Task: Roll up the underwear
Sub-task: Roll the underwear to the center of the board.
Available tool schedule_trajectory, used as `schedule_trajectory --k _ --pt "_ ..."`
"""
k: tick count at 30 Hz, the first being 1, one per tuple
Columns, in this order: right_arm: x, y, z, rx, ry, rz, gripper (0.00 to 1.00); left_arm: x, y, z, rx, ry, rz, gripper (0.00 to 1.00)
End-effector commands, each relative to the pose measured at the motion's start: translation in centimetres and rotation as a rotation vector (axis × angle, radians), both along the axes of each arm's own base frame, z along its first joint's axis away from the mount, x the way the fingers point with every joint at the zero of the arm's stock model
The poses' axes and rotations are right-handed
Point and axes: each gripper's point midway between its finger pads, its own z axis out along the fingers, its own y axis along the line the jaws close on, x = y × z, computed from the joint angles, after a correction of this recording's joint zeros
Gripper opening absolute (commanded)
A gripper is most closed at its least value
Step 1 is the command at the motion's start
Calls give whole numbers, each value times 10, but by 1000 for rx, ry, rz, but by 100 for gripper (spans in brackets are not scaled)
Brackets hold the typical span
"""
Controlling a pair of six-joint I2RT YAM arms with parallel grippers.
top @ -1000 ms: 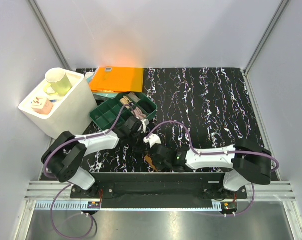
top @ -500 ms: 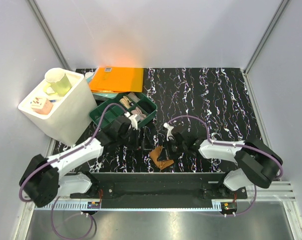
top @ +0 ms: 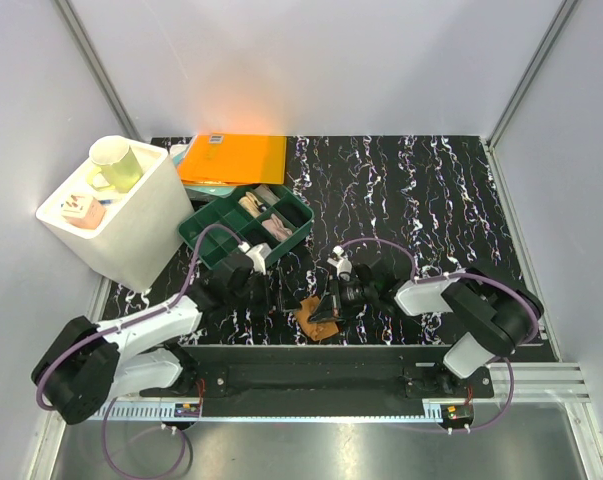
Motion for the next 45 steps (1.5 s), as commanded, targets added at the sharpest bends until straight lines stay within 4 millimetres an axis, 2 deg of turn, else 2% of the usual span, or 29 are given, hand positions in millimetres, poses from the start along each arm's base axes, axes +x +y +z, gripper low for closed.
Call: schedule_trajectory --k 1,9,12,13,15,18,19,20,21,22,23,24,25,27,28,33,38,42,45 --pt "0 4 4 66 42 1 0 19 -16 12 -96 -68 43 75" --pt "6 3 3 87 52 -26 0 18 -20 -11 -84 1 61 72" --pt "7 3 3 87 50 -24 0 19 -19 -17 -67 21 80 63" --pt "8 3 2 84 49 -24 0 22 -20 -16 -66 19 86 55" --pt "6 3 -1 77 53 -21 0 24 -21 -19 -61 30 94 48" --pt "6 2 -3 66 48 -14 0 26 -27 -22 -65 51 90 28" --pt "7 2 -3 56 45 -14 0 28 -29 -21 -67 56 92 21" --pt "7 1 -5 33 47 -10 1 28 -31 -22 -63 61 81 4" --pt "8 0 -5 21 44 -11 7 24 -28 -30 -29 88 77 0" --pt "11 0 0 19 25 -17 22 27 -30 -27 -18 80 68 0" --pt "11 -2 1 1 25 -18 33 28 -27 -29 10 69 55 0" --pt "14 -2 9 4 5 -23 40 23 -20 -36 59 93 53 0" --pt "17 -4 12 -5 -6 -35 50 27 -21 -32 73 79 43 0" --pt "21 -10 19 -38 -23 -45 60 23 -12 -37 146 81 12 0" --pt "27 -14 20 -55 -39 -69 67 26 -14 -33 153 69 0 0" --pt "34 -39 24 -117 -80 -139 80 22 -8 -30 209 57 -61 0" --pt "33 -55 3 -185 -55 -200 89 23 -13 -21 219 29 -104 0" --pt "34 -55 -11 -192 -42 -201 94 20 -14 -21 234 36 -114 0" --pt "33 -48 -15 -146 -29 -192 95 20 -15 -19 246 35 -116 0"
